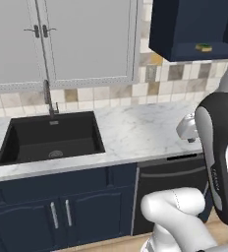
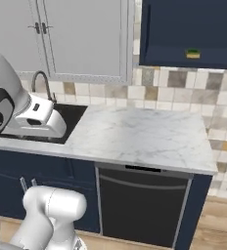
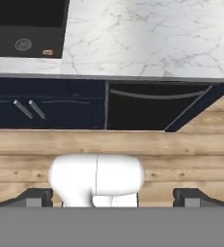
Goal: Pick up the sponge and bar soap from the sink, and place them back in the cabinet, and close the cabinet door.
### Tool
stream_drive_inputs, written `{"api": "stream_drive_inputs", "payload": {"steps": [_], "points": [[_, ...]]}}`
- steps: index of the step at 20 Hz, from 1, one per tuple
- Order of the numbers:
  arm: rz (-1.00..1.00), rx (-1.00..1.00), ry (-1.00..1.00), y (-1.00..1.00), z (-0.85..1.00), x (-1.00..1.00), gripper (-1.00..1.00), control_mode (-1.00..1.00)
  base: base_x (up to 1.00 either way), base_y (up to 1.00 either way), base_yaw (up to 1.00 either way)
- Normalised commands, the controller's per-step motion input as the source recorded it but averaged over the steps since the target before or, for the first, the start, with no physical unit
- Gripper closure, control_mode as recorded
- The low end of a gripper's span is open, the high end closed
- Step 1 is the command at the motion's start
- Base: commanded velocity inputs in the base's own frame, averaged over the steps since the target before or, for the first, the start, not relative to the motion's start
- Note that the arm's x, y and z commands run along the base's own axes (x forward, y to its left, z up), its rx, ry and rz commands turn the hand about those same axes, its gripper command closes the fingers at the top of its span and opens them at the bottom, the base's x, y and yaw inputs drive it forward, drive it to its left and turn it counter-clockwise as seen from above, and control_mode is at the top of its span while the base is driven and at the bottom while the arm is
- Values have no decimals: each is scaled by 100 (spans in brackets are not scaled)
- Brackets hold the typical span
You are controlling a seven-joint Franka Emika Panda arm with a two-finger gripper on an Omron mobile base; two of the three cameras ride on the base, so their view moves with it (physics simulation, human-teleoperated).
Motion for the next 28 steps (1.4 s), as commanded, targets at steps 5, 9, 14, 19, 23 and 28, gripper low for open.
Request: {"api": "stream_drive_inputs", "payload": {"steps": [5, 9, 14, 19, 23, 28], "points": [[0, 0, 0, 0, 0, 0, -100, 100, 0, 94, -7], [0, 0, 0, 0, 0, 0, -100, 100, 14, 65, -1], [0, 0, 0, 0, 0, 0, -100, 100, 34, 48, 0], [0, 0, 0, 0, 0, 0, -100, 100, 34, 27, 0], [0, 0, 0, 0, 0, 0, -100, 100, 41, 29, 0], [0, 0, 0, 0, 0, 0, -100, 100, 19, 46, 0]]}}
